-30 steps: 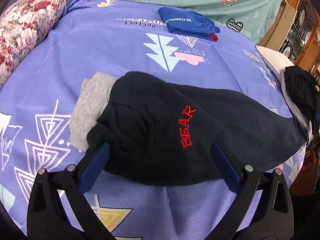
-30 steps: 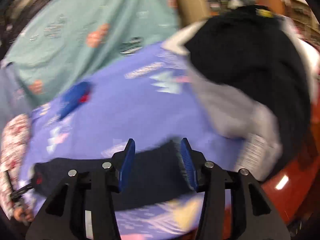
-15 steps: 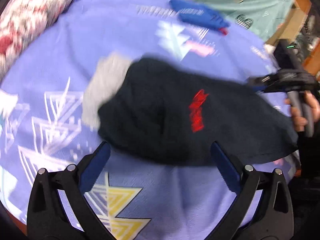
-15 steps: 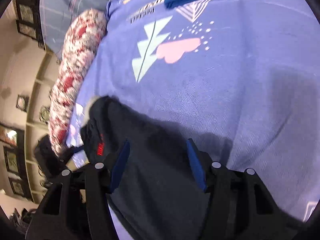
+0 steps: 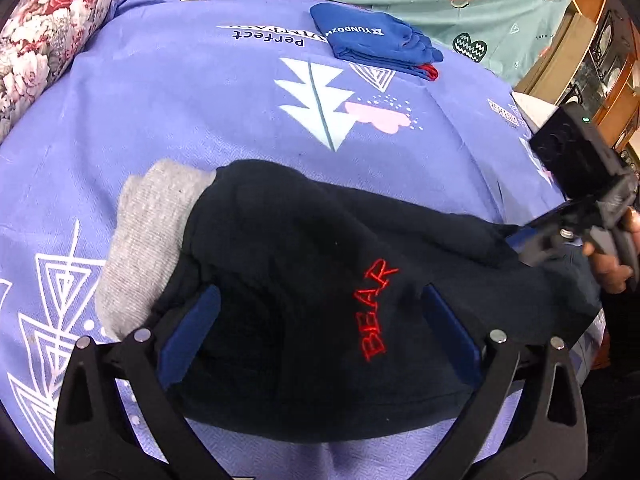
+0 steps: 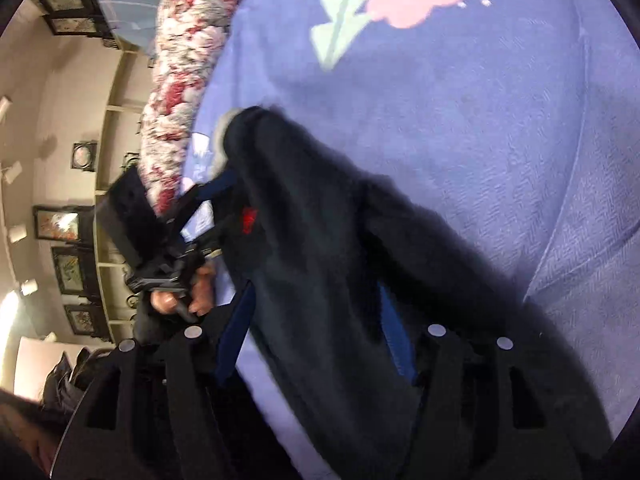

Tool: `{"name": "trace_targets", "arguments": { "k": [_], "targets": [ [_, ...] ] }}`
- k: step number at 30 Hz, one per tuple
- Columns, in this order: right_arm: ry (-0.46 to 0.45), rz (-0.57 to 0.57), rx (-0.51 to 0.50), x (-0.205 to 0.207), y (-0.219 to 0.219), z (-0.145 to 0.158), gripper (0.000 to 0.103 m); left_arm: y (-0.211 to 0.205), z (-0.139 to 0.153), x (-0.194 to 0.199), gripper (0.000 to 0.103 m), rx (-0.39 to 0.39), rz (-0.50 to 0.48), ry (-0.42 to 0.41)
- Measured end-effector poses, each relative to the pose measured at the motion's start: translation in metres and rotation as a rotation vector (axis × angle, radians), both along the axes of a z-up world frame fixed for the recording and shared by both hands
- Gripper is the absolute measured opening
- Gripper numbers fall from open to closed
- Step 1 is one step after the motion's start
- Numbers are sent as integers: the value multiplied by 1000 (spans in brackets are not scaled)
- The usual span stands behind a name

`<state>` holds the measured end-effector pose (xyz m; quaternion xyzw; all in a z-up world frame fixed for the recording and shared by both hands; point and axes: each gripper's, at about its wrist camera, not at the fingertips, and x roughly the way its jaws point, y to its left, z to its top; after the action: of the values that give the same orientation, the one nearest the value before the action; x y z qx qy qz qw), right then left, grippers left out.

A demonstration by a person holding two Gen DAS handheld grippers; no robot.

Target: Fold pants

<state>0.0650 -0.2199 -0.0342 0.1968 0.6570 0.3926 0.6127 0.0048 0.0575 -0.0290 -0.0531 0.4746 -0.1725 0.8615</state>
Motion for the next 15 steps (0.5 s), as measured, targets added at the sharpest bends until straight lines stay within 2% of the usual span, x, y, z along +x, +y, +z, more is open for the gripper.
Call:
{"name": "trace_targets", "arguments": {
  "k": [4, 6, 8, 10, 15],
  "targets": [
    [-6, -20, 46, 18, 16, -5, 62, -2, -1, -2, 101, 14, -4, -5],
    [-55, -45, 36, 24, 23, -4, 53, -2, 0, -3, 101, 16, -2, -5],
    [-77, -109, 11, 30, 16, -10, 26, -2, -2, -3, 101, 26, -1, -1],
    [-59, -153, 30, 33, 6, -18, 13, -3, -3, -2, 101, 38, -6, 4],
    [-102, -205, -15, 40, -8, -11, 8, -12, -8, 1, 101, 114, -26, 23]
  ]
}}
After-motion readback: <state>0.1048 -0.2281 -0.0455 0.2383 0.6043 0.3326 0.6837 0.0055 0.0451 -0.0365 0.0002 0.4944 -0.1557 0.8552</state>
